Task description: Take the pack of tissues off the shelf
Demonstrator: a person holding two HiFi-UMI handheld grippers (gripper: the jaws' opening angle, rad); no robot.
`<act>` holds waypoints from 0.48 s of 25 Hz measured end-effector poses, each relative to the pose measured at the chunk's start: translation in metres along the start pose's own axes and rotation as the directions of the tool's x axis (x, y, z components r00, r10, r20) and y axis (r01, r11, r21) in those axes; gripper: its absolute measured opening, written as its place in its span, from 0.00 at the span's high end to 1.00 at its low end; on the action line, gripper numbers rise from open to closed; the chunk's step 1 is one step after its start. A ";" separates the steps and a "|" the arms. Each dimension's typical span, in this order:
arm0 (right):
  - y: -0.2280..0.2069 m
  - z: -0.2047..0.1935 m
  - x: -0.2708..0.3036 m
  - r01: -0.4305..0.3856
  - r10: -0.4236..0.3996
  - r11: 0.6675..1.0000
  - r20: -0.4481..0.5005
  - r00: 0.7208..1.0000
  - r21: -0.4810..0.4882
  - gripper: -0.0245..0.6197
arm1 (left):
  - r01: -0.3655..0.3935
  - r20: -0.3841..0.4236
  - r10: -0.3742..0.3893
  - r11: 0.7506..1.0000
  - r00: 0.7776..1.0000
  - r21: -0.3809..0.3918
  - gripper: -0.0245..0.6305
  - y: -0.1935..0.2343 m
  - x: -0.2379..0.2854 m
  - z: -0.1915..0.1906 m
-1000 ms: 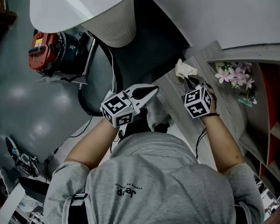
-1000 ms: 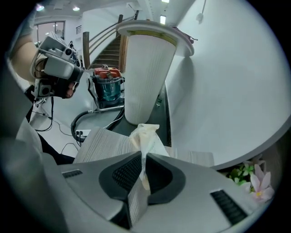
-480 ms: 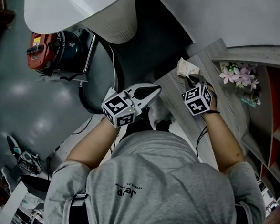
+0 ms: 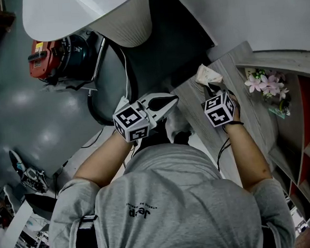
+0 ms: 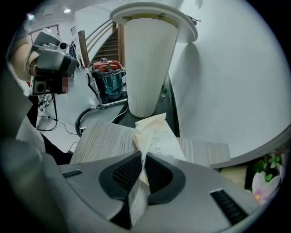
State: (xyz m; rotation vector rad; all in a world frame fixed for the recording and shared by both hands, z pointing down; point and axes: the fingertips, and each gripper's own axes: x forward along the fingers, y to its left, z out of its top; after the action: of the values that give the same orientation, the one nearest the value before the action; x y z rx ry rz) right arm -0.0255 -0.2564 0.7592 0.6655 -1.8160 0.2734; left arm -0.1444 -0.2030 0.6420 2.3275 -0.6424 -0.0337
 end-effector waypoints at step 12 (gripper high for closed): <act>0.002 -0.002 0.002 0.005 -0.005 1.000 -0.005 1.000 0.004 0.89 | 0.018 -0.006 -0.018 1.000 1.000 -0.010 0.93 -0.004 0.003 -0.005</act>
State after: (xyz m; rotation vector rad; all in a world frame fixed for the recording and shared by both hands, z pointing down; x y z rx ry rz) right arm -0.0256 -0.2545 0.7618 0.6717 -1.8086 0.2750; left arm -0.1394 -0.1989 0.6433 2.3226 -0.6169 -0.0382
